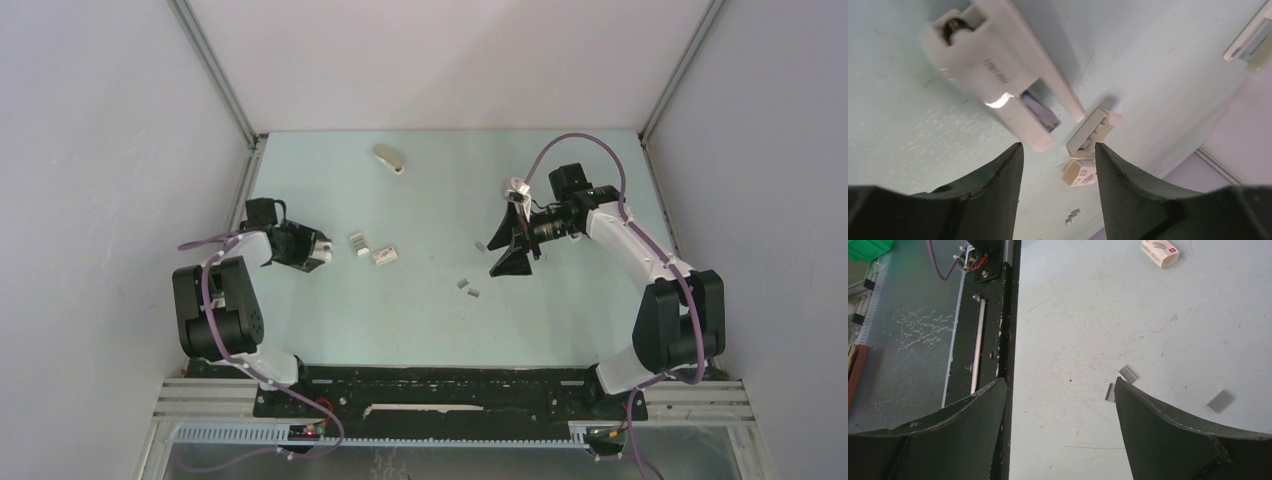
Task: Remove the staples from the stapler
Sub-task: Place the stapler at the center of the board.
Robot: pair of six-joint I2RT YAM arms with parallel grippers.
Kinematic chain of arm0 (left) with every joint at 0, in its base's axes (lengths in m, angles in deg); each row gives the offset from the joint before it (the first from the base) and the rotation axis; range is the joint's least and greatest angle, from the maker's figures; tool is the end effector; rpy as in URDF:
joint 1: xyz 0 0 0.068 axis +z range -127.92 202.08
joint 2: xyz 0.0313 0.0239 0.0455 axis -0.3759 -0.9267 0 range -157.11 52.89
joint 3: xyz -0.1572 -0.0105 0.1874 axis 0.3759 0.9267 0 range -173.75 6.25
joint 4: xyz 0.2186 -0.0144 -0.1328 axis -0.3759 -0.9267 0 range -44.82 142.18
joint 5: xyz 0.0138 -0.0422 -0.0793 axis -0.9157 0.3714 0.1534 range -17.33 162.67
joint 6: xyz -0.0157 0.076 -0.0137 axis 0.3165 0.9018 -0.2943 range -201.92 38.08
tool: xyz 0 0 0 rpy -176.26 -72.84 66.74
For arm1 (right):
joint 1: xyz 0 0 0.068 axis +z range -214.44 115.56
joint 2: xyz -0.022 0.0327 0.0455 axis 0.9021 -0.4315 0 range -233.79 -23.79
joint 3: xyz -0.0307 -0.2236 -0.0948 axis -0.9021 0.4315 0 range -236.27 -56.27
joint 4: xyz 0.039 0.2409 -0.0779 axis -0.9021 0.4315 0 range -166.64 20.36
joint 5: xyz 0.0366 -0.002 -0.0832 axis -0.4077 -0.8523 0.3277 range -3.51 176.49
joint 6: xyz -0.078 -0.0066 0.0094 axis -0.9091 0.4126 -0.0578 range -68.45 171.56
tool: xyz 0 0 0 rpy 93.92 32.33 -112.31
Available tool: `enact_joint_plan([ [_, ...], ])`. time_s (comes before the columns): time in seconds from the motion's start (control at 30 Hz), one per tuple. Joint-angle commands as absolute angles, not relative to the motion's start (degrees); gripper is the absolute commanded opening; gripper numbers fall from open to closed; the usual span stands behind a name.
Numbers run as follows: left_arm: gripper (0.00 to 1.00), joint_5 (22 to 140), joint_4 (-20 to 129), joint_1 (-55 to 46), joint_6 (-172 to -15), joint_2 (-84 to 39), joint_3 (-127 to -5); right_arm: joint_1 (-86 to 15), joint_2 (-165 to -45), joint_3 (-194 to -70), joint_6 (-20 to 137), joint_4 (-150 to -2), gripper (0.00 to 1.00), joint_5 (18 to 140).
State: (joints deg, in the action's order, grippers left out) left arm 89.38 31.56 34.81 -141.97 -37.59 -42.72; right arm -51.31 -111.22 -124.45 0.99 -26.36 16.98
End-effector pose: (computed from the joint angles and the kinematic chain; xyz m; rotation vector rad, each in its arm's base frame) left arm 0.3026 0.0484 0.1121 -1.5459 2.2657 -0.6413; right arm 0.2674 0.1275 0.2344 -1.3485 1.6662 1.2746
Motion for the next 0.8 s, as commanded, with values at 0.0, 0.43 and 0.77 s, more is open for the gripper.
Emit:
enact_joint_plan([
  [0.0, 0.6, 93.39, 35.34, 35.72, -142.4, -37.81, -43.61, -51.44, -109.6, -124.28, 1.46, -27.34, 0.89, 15.57],
  [0.43, 0.67, 98.11, 47.84, 36.66, -129.86, -21.04, -35.12, -51.97, -108.18, -124.25, 0.7, -26.91, 0.89, 16.0],
  [0.77, 0.68, 90.22, 49.91, 36.59, -118.43, 1.26, -29.31, -53.18, -106.84, -124.23, -1.23, -25.67, 0.89, 14.94],
])
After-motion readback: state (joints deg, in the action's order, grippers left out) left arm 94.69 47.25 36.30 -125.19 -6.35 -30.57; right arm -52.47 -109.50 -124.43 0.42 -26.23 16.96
